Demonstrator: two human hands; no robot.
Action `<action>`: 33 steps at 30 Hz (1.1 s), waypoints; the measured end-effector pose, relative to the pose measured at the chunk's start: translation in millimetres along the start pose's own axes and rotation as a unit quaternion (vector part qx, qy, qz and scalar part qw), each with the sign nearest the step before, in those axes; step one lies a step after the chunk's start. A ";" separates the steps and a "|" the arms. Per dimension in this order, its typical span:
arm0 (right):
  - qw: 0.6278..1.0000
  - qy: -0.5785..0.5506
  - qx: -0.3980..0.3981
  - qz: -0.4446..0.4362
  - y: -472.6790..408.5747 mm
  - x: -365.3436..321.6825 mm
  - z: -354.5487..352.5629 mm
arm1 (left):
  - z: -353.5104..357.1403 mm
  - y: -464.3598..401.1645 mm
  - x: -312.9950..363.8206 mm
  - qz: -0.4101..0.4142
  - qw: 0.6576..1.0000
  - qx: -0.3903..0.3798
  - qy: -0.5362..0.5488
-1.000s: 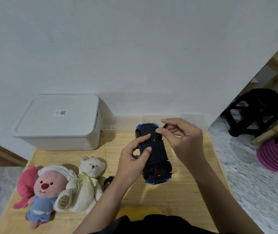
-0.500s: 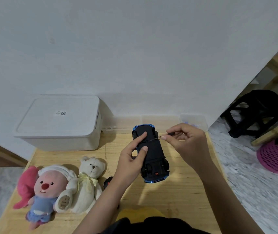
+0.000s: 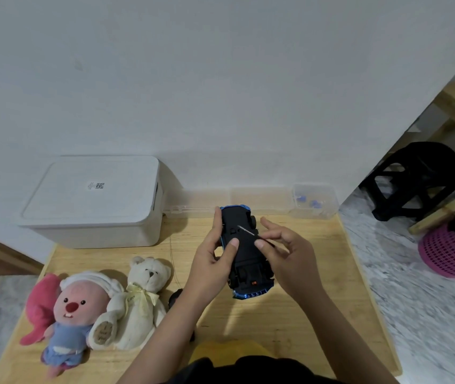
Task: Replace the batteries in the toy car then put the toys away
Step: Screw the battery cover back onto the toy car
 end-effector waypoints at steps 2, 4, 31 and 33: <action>0.999 -0.038 -0.002 0.011 2.3 4.2 7.0 | -0.5 -0.3 -2.5 -0.009 1.000 0.005 -0.002; 0.999 -0.049 0.003 0.014 2.4 8.3 10.1 | -1.6 -0.1 -7.4 -0.031 0.999 0.012 0.007; 0.972 -0.217 -0.019 0.089 -5.4 48.4 25.6 | -0.6 -6.2 -25.5 -0.067 0.987 -0.085 0.116; 0.979 -0.185 -0.010 0.082 -4.8 51.9 23.2 | -2.4 -7.6 -30.1 -0.073 0.991 -0.068 0.085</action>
Point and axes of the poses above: each hand's wrist, its own y-axis away from the middle knuckle, its own z-axis out of the palm, x = y × z, the point moved 7 cm from there along -y, towards the middle knuckle, and after that the axes turned 6 degrees about y, right-handed, at the moved point
